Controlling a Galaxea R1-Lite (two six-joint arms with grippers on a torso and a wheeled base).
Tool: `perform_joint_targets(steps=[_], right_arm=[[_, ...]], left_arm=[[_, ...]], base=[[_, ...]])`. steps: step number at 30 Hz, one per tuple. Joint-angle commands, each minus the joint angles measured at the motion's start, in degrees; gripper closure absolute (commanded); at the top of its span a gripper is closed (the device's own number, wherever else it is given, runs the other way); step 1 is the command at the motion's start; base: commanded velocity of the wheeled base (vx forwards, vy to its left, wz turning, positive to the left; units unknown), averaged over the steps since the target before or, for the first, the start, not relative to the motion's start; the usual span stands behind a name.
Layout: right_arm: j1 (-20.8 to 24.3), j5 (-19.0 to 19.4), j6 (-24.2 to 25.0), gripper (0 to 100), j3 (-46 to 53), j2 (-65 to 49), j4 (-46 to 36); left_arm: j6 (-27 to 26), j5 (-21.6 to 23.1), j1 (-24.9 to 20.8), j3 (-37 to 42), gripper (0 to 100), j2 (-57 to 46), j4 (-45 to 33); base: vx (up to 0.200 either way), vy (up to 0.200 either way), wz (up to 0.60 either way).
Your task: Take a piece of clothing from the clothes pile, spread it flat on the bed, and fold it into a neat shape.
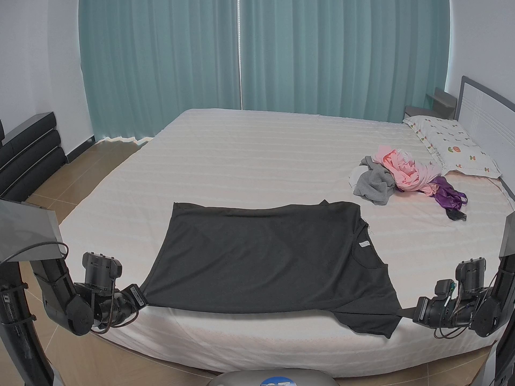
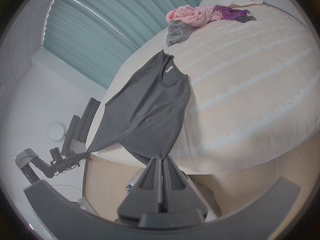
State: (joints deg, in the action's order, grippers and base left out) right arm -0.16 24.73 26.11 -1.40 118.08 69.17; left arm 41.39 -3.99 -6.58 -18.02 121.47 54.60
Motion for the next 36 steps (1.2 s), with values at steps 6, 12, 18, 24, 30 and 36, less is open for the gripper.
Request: perform_joint_targets(steps=[6, 12, 18, 24, 30, 36], right_arm=[[-1.25, 0.31, -1.59, 100, 1.4, -0.22, -1.67], [-0.63, 0.4, -5.72, 100, 1.4, -0.48, -6.42], [-1.25, 0.49, -7.74, 100, 1.4, -1.71, -8.79], [-0.81, 0.49, -10.29, 100, 1.4, -2.06, -12.74], [-0.98, 0.49, -12.84, 100, 1.4, -5.05, -16.52], [-1.16, 0.31, -14.77, 100, 1.4, -8.83, -22.24]], left_arm=[[-2.28, 0.03, 0.17, 2.02, 100, -0.44, 0.07], [-4.56, 0.03, 0.17, 3.43, 100, -1.76, 0.07], [-6.67, -0.06, 0.08, 5.01, 100, -2.38, 0.07], [-9.22, -0.14, 0.08, 6.59, 100, -2.55, 0.33], [-10.98, -0.14, -0.1, 7.91, 100, -2.81, 0.33], [-12.73, -0.23, -0.89, 9.76, 100, -3.34, -0.02]], base=[[0.0, 0.0, 0.0], [0.0, 0.0, 0.0], [0.0, 0.0, 0.0], [0.0, 0.0, 0.0], [0.0, 0.0, 0.0], [0.0, 0.0, 0.0]])
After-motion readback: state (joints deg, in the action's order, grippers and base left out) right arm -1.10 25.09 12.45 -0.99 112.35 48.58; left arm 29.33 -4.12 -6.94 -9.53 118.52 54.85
